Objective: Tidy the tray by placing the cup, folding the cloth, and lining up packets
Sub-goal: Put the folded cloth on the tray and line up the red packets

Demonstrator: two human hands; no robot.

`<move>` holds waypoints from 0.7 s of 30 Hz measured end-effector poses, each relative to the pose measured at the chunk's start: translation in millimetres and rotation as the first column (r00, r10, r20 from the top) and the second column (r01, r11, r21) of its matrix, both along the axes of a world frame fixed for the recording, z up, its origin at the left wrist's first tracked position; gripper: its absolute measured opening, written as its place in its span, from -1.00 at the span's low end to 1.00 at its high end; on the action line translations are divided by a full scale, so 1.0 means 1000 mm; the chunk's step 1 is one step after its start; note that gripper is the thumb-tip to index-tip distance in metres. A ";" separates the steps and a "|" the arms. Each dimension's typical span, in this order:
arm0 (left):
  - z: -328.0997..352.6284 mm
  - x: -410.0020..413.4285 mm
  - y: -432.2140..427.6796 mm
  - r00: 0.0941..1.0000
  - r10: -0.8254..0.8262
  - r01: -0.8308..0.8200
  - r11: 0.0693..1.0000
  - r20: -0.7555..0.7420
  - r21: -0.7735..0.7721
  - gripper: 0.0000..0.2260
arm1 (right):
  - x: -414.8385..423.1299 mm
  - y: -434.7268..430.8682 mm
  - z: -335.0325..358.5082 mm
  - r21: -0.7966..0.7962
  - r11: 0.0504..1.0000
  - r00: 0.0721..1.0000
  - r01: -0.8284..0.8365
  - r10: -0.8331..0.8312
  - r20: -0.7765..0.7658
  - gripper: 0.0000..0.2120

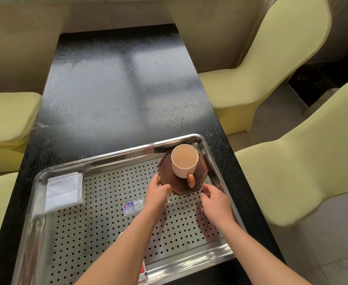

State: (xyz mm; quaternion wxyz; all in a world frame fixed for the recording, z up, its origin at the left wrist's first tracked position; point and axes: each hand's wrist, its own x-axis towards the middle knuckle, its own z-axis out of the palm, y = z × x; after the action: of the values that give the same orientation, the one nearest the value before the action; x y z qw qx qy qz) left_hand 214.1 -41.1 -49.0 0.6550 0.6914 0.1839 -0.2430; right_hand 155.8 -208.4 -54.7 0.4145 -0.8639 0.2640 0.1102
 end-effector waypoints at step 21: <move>0.001 -0.130 0.153 0.982 -0.183 0.111 0.771 0.052 0.627 -0.68 | -0.056 0.092 0.017 -0.003 0.885 0.885 -0.465 0.465 0.004 -0.74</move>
State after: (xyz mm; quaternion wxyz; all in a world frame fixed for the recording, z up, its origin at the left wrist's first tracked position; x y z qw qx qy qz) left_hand 84.2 112.2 -47.5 0.3787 0.8929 0.1627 -0.1809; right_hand 100.2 -116.4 -37.4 0.3759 -0.9026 0.0486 0.2040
